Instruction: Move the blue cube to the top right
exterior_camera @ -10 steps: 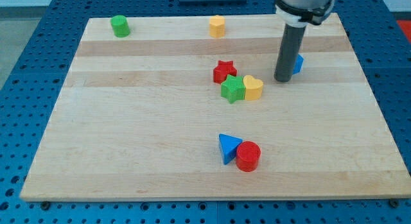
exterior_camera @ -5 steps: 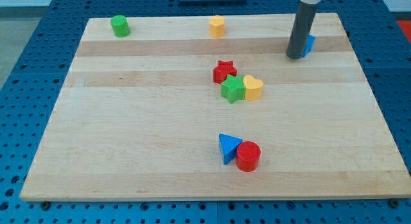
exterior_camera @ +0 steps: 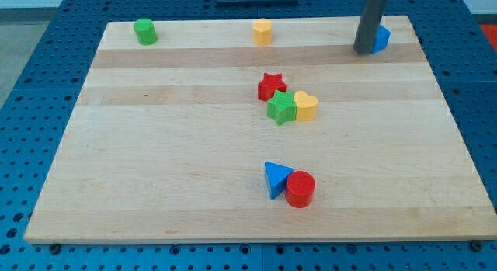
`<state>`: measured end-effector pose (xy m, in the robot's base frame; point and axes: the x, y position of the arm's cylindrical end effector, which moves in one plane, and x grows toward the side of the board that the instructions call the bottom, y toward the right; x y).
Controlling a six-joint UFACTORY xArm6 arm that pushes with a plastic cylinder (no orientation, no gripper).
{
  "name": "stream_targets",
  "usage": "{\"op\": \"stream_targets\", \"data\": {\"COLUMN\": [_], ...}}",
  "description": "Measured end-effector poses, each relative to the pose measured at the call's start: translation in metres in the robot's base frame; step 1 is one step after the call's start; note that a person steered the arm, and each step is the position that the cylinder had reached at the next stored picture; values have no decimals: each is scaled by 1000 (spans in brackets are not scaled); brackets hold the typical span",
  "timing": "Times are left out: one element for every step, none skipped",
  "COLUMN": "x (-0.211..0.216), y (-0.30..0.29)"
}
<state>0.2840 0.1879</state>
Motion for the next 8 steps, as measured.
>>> {"op": "stream_targets", "data": {"x": [-3, -11, -15, -15, -15, -15, 6, 31], "y": [2, 6, 10, 10, 10, 7, -5, -19]}}
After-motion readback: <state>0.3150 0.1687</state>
